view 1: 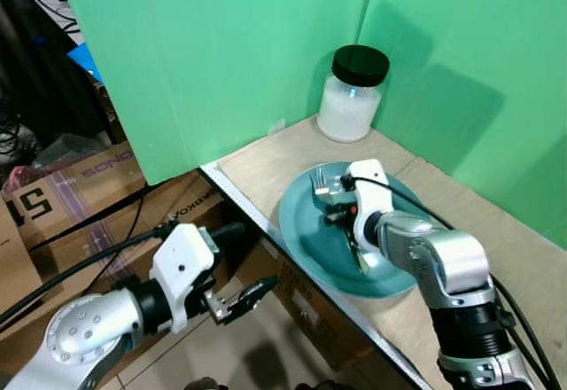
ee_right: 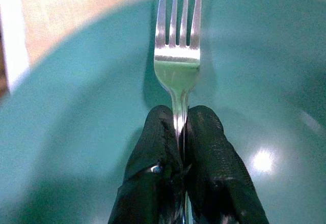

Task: Setting the table

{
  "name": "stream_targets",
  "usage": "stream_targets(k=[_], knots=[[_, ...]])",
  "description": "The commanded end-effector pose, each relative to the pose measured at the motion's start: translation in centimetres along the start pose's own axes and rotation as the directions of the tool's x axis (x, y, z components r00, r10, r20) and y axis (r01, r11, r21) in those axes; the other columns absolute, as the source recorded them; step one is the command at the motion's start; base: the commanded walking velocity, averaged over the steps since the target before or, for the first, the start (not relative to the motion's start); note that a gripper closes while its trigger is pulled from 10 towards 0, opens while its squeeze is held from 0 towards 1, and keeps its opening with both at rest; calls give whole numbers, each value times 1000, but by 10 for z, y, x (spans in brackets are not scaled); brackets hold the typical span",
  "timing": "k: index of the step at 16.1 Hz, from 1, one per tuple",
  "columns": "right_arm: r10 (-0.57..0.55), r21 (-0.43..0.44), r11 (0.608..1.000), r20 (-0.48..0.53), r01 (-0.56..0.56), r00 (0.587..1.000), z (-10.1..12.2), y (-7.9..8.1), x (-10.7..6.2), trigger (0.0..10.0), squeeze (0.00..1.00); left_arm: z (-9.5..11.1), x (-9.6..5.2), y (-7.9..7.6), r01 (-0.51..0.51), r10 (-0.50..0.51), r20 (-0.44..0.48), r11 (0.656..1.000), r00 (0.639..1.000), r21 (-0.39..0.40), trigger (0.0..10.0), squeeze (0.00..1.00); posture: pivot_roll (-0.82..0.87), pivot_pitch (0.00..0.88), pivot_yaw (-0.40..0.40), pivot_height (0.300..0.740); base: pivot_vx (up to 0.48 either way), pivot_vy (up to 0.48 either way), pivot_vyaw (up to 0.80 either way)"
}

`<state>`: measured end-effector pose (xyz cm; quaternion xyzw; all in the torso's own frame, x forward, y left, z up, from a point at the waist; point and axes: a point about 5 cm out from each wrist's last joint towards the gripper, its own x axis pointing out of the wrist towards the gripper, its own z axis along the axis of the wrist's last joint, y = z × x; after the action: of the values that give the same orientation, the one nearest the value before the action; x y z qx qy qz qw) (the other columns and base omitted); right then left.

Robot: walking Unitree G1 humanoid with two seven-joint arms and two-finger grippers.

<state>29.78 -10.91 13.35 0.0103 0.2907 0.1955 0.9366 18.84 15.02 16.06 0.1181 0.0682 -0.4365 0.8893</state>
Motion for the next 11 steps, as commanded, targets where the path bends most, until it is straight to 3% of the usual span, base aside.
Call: stream_targets(k=[1, 3, 4, 6, 7, 8, 9, 11], knots=[[6, 12, 1000, 79, -6, 997, 9, -3, -7, 0, 0, 2, 2, -1, 22, -22, 2, 1000, 1000, -6, 10000, 216, 47, 62, -53, 740, 0, 0, 0], [7, 22, 1000, 130, -10, 991, 15, -5, -12, 0, 0, 2, 4, 2, 15, -15, 3, 1000, 1000, -5, 10000, 212, 41, 54, -44, 740, 0, 0, 0], [3, 40, 999, 251, -14, 968, 29, -11, -28, 0, 0, 4, 10, 10, -2, 2, 12, 1000, 1000, -2, 10000, 224, 33, 43, -31, 740, 0, 0, 0], [24, -4, 1000, 326, -25, 945, 36, -10, -39, 0, 0, 5, 13, 16, -36, 36, 21, 999, 999, 0, 10000, 224, 31, 37, -25, 740, 0, 0, 0], [-26, -32, 999, 366, 40, 930, 38, -14, -45, 3373, 0, 8, 16, 21, -81, 80, 37, 997, 996, 3, 10000, 224, 27, 31, -20, 740, 0, 0, 0], [-48, -16, 998, 418, 60, 907, 40, -16, -51, 10000, 0, 12, 21, 24, -127, 126, 47, 992, 991, 13, 10000, 220, 19, 23, -13, 740, 0, 0, 0], [-86, -2, 995, 488, 99, 869, 42, -19, -61, 10000, 0, 16, 28, 27, -190, 189, 60, 982, 980, 10, 10000, 212, 15, 20, -7, 740, 0, 0, 0], [-212, 106, 977, 540, 184, 815, 35, -26, -77, 10000, 0, 20, 41, 32, -320, 322, 104, 947, 941, -34, 10000, 196, -6, 12, 10, 740, 0, 0, -400]])
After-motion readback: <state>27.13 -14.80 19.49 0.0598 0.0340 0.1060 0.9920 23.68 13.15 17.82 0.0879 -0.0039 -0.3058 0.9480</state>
